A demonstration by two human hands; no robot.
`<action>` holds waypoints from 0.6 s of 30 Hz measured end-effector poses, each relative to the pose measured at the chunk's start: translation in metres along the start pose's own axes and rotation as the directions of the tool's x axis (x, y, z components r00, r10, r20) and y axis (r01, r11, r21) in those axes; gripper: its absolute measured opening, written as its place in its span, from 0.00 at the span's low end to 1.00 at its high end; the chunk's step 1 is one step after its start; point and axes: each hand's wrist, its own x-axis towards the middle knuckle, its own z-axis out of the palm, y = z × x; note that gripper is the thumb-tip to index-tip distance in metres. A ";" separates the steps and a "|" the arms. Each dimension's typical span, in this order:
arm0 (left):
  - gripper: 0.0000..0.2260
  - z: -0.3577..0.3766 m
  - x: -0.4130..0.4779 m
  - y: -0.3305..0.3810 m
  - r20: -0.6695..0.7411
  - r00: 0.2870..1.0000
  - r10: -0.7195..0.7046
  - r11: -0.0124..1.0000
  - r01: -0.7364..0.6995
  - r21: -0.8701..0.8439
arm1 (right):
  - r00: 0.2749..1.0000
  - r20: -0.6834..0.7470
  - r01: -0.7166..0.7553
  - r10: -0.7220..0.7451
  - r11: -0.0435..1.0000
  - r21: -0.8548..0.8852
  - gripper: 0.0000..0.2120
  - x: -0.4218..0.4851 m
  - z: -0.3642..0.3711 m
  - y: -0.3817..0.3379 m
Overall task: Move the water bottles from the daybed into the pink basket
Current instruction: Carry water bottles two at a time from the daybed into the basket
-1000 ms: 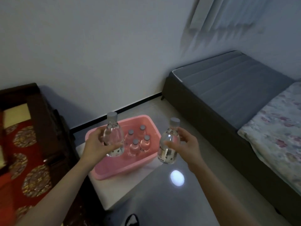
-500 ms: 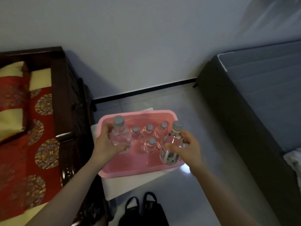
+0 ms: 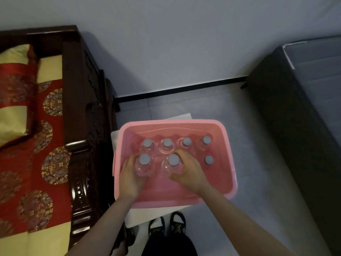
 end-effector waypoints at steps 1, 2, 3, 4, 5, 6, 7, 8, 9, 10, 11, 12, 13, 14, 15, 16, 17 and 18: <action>0.25 0.004 0.001 -0.003 -0.009 1.000 -0.014 1.000 0.014 -0.010 | 1.000 0.023 0.021 -0.020 0.999 -0.038 0.23 0.002 0.004 0.004; 0.24 0.007 0.003 -0.005 -0.017 1.000 -0.023 1.000 0.023 -0.020 | 0.999 0.043 0.034 -0.031 0.997 -0.068 0.23 0.004 0.008 0.007; 0.23 0.011 0.006 -0.007 -0.028 0.999 -0.037 0.999 0.036 -0.023 | 0.998 0.057 0.041 -0.036 0.995 -0.090 0.24 0.006 0.011 0.011; 0.23 0.014 0.010 -0.009 -0.040 0.998 -0.054 0.998 0.053 -0.023 | 0.997 0.066 0.050 -0.043 0.992 -0.112 0.24 0.009 0.015 0.013; 0.23 0.017 0.013 -0.012 -0.048 0.996 -0.073 0.997 0.072 -0.020 | 0.996 0.071 0.058 -0.048 0.988 -0.144 0.24 0.012 0.017 0.014; 0.23 0.020 0.017 -0.014 -0.051 0.995 -0.091 0.996 0.091 -0.012 | 0.996 0.066 0.065 -0.053 0.979 -0.195 0.24 0.015 0.019 0.015; 0.23 0.022 0.021 -0.018 -0.047 0.993 -0.106 0.994 0.107 0.000 | 0.997 0.051 0.073 -0.061 0.963 -0.260 0.23 0.017 0.021 0.014; 0.23 0.024 0.023 -0.021 -0.038 0.992 -0.119 0.993 0.119 0.017 | 0.997 0.035 0.083 -0.076 0.943 -0.321 0.23 0.020 0.022 0.015; 0.24 0.027 0.024 -0.023 -0.026 0.991 -0.128 0.991 0.128 0.033 | 0.995 0.027 0.096 -0.092 0.927 -0.364 0.23 0.021 0.023 0.017; 0.25 0.028 0.026 -0.024 -0.013 0.991 -0.135 0.990 0.136 0.045 | 0.994 0.029 0.106 -0.102 0.917 -0.385 0.22 0.023 0.023 0.019; 0.25 0.030 0.027 -0.025 -0.002 0.990 -0.140 0.989 0.140 0.055 | 0.994 0.039 0.111 -0.104 0.913 -0.393 0.22 0.024 0.024 0.022; 0.25 0.031 0.028 -0.026 0.006 0.990 -0.138 0.988 0.137 0.066 | 0.994 0.053 0.112 -0.098 0.910 -0.398 0.21 0.025 0.025 0.024; 0.25 0.033 0.029 -0.027 0.014 0.992 -0.129 0.989 0.127 0.078 | 0.994 0.068 0.107 -0.087 0.909 -0.402 0.20 0.027 0.025 0.025; 0.24 0.034 0.030 -0.028 0.026 0.993 -0.114 0.990 0.111 0.092 | 0.994 0.077 0.101 -0.076 0.910 -0.403 0.20 0.029 0.026 0.024; 0.22 0.034 0.032 -0.029 0.043 0.994 -0.101 0.990 0.096 0.106 | 0.994 0.079 0.096 -0.070 0.911 -0.402 0.20 0.032 0.028 0.024; 0.21 0.035 0.033 -0.029 0.060 0.994 -0.092 0.989 0.084 0.119 | 0.994 0.080 0.096 -0.069 0.909 -0.405 0.20 0.034 0.029 0.024; 0.20 0.035 0.033 -0.029 0.072 0.994 -0.083 0.990 0.073 0.123 | 0.994 0.084 0.097 -0.068 0.902 -0.420 0.19 0.036 0.030 0.023; 0.20 0.036 0.033 -0.028 0.082 0.994 -0.072 0.991 0.062 0.118 | 0.994 0.087 0.103 -0.072 0.891 -0.442 0.19 0.036 0.032 0.023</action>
